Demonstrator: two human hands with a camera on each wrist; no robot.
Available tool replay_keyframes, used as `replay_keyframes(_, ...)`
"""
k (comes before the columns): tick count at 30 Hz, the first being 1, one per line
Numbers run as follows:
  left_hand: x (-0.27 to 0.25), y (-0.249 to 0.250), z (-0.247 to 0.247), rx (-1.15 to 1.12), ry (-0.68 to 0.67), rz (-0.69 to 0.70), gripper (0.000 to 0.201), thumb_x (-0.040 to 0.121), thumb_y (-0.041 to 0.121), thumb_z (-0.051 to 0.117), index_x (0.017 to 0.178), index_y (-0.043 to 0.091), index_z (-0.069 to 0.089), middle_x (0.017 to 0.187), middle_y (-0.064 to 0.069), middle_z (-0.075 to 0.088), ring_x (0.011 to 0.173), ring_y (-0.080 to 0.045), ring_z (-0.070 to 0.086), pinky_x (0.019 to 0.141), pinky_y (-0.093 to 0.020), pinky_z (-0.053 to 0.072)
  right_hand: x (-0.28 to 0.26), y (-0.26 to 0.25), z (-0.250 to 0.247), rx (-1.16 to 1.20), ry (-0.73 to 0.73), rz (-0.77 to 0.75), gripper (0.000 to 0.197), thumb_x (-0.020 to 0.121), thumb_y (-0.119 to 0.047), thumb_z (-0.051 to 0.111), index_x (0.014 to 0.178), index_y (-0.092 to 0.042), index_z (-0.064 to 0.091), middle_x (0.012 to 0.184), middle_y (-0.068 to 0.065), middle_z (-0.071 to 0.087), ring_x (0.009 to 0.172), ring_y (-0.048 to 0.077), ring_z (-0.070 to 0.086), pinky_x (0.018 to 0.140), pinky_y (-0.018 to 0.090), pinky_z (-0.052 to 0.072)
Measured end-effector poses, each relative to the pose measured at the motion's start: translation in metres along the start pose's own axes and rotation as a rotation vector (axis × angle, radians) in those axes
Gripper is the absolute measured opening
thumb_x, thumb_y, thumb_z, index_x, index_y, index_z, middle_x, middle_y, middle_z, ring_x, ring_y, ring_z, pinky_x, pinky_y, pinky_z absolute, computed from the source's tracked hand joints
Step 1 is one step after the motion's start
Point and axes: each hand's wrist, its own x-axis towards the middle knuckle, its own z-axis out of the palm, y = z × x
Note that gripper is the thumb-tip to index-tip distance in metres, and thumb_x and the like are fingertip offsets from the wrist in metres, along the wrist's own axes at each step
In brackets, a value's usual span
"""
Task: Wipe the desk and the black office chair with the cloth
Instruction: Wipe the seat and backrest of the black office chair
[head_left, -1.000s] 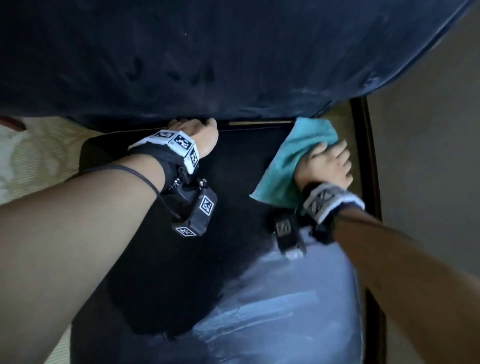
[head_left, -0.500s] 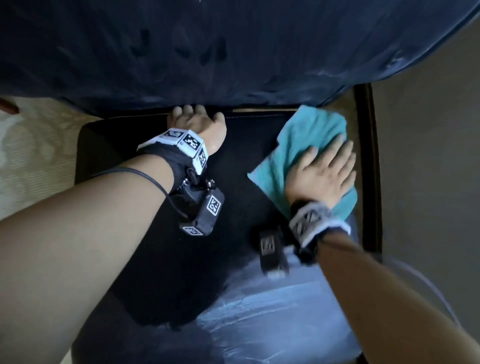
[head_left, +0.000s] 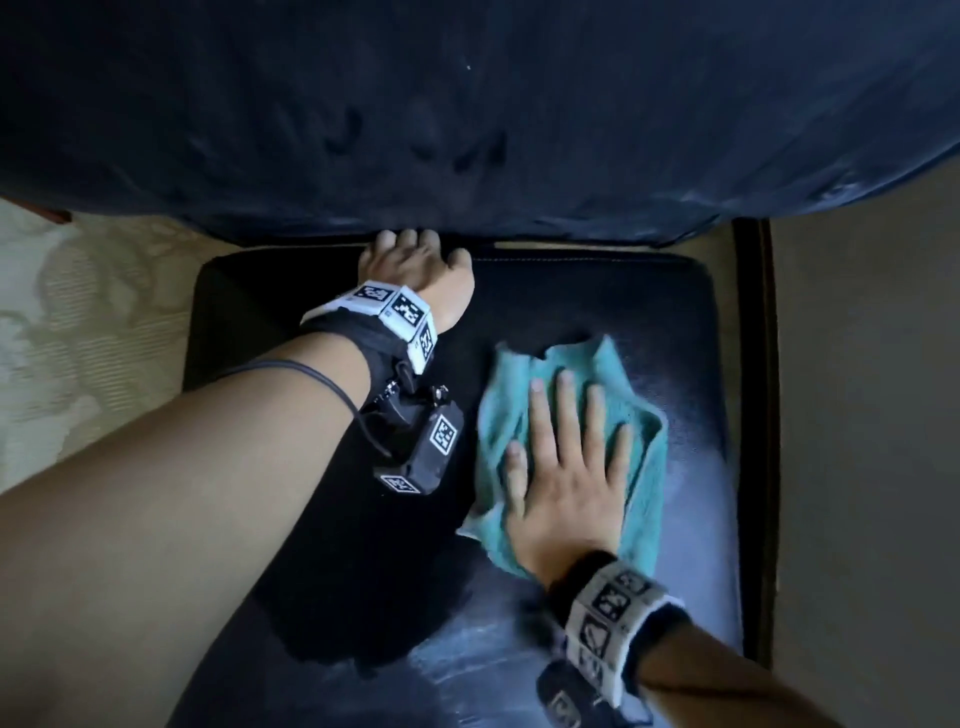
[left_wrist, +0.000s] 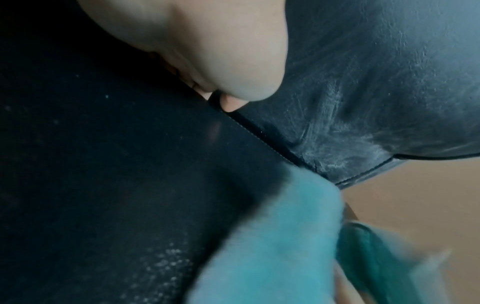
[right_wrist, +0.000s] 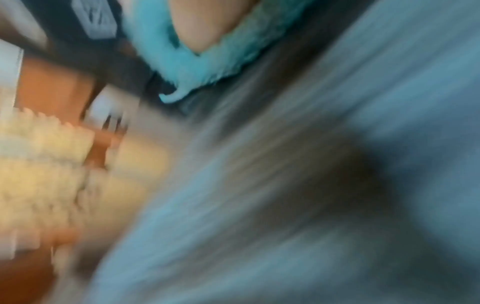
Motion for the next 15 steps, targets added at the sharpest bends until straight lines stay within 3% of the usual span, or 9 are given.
replay_keyframes(2,0.004,-0.001,-0.002,-0.006,-0.022,-0.01,0.044,0.098,0.035,0.024,0.122,0.011,0.052,0.136,-0.009,0.049,0.129,-0.027,0.035,0.108,-0.038,0.024,0.027,0.007,-0.012,-0.01,-0.101,-0.163,0.059,0.098,-0.049,0.019,0.153,-0.034,0.003,0.145,-0.005,0.04,0.132,0.025,0.034,0.113,0.05,0.012)
replay_keyframes(4,0.009,-0.001,-0.003,-0.032,-0.007,-0.014,0.045,0.098,0.034,0.024,0.123,0.011,0.052,0.138,-0.009,0.048,0.13,-0.028,0.035,0.109,-0.038,0.024,0.083,0.01,-0.021,-0.006,-0.055,-0.095,0.058,0.098,-0.05,0.016,0.152,-0.038,0.001,0.143,-0.004,0.042,0.133,0.026,0.033,0.114,0.051,0.01)
replay_keyframes(7,0.012,-0.01,0.003,-0.088,-0.015,0.006,0.044,0.097,0.036,0.025,0.127,0.015,0.05,0.139,-0.007,0.047,0.131,-0.026,0.034,0.111,-0.037,0.023,0.115,-0.014,-0.018,0.078,0.076,0.162,0.059,0.097,-0.047,0.015,0.154,-0.032,0.006,0.161,-0.003,0.013,0.148,0.023,0.006,0.117,0.054,0.004)
replay_keyframes(8,0.011,-0.014,0.003,-0.116,-0.033,0.019,0.045,0.097,0.036,0.027,0.131,0.016,0.049,0.142,-0.007,0.045,0.133,-0.025,0.032,0.112,-0.035,0.021,0.1,-0.029,-0.014,0.08,0.071,0.142,0.06,0.098,-0.046,0.015,0.154,-0.03,0.005,0.162,-0.004,0.003,0.149,0.022,-0.002,0.117,0.054,0.003)
replay_keyframes(10,0.005,-0.023,-0.002,-0.19,-0.048,0.051,0.045,0.098,0.035,0.034,0.139,0.019,0.046,0.147,-0.006,0.04,0.137,-0.025,0.031,0.114,-0.031,0.018,0.054,-0.05,-0.006,0.029,-0.032,-0.105,0.062,0.098,-0.047,0.018,0.154,-0.029,-0.001,0.161,-0.005,-0.008,0.148,0.021,-0.011,0.118,0.053,-0.002)
replay_keyframes(12,-0.005,-0.037,-0.006,-0.294,0.009,0.088,0.044,0.096,0.032,0.043,0.138,0.02,0.048,0.146,-0.004,0.043,0.135,-0.023,0.035,0.111,-0.028,0.024,0.025,-0.048,-0.005,-0.026,-0.119,-0.299,0.061,0.099,-0.049,0.019,0.153,-0.033,-0.004,0.161,-0.008,-0.012,0.147,0.017,-0.015,0.117,0.05,-0.006)
replay_keyframes(15,-0.031,-0.075,-0.01,-0.443,0.21,0.121,0.038,0.088,0.032,0.048,0.12,0.018,0.063,0.128,-0.003,0.058,0.122,-0.023,0.049,0.103,-0.029,0.037,0.046,-0.035,-0.012,-0.037,-0.156,-0.318,0.06,0.099,-0.054,0.017,0.151,-0.04,-0.007,0.159,-0.013,-0.017,0.146,0.011,-0.018,0.118,0.046,-0.01)
